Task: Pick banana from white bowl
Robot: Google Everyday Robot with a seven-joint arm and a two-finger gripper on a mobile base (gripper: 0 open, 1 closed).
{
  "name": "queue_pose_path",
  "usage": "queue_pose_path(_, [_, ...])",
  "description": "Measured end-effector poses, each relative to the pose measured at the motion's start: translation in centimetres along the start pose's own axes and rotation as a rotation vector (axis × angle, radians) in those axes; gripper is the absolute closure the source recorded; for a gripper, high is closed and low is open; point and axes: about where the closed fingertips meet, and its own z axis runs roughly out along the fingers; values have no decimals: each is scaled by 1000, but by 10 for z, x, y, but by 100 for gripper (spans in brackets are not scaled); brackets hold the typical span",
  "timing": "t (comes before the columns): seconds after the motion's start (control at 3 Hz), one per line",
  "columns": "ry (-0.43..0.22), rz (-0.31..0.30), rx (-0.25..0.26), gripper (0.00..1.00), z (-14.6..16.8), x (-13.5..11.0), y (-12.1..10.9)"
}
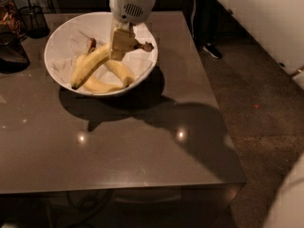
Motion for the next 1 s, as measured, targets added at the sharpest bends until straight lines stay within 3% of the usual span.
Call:
queue_pose_path(0.67, [-82,87,117,100,-33,-7,63])
queue_pose_path(1.0, [-86,129,142,100,-41,-8,87])
